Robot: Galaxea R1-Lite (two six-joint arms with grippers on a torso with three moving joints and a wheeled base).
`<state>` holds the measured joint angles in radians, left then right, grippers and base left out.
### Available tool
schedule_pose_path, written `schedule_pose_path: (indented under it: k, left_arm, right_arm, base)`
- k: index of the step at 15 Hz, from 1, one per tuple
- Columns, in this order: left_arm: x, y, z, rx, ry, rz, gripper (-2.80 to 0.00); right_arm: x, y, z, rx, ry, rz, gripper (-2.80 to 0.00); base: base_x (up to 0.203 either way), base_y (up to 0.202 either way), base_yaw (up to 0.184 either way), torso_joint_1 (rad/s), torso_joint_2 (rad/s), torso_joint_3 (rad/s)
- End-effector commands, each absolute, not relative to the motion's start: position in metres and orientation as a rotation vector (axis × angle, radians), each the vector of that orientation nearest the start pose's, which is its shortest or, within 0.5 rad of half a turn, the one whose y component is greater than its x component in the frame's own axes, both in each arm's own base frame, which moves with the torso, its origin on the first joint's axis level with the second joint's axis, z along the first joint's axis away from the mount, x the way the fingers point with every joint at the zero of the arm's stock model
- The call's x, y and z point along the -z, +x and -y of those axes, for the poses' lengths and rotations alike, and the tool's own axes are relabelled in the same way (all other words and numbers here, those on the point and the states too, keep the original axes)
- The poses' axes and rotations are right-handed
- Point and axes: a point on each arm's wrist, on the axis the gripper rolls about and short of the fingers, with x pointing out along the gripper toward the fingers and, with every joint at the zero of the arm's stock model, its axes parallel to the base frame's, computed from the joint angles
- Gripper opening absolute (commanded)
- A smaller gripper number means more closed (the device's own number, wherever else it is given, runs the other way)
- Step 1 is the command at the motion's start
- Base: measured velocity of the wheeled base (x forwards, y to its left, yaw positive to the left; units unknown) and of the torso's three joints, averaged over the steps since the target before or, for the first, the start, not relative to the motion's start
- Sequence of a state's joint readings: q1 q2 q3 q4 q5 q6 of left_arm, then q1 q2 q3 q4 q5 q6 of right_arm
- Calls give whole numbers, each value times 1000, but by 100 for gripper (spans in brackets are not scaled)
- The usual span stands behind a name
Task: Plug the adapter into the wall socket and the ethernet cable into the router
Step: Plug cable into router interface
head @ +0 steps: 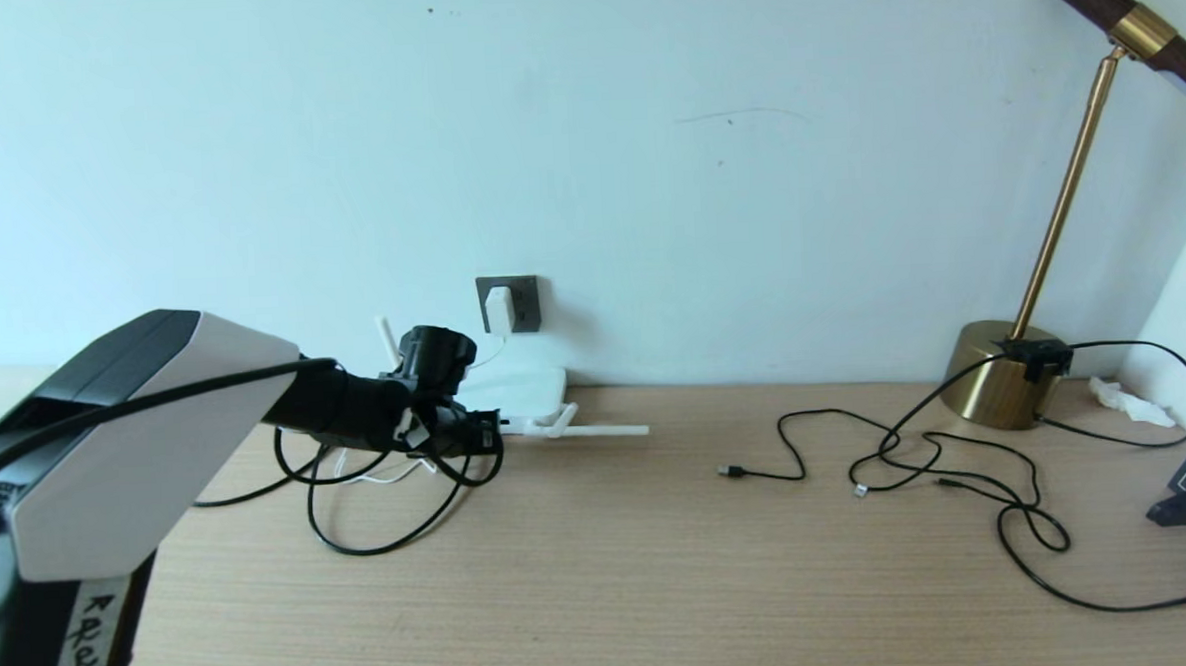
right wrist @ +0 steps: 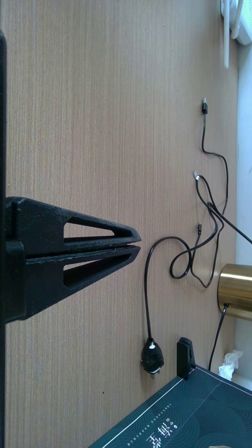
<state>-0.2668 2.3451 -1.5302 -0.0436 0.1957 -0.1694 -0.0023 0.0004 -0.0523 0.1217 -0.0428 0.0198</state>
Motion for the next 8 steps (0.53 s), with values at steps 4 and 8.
schedule_pose_path:
  k: [4,8]
  left_arm:
    - [-69,442,116,1,14,-749,-280]
    - [-73,441,116,3,13,-742,-280]
  right_arm:
    - [-77,-27,1,46,18,-70,-280]
    - [-77,-27,1,45,18,-70,-280]
  base:
    - [0,0,0,0,0,0]
    - [0,0,0,0,0,0]
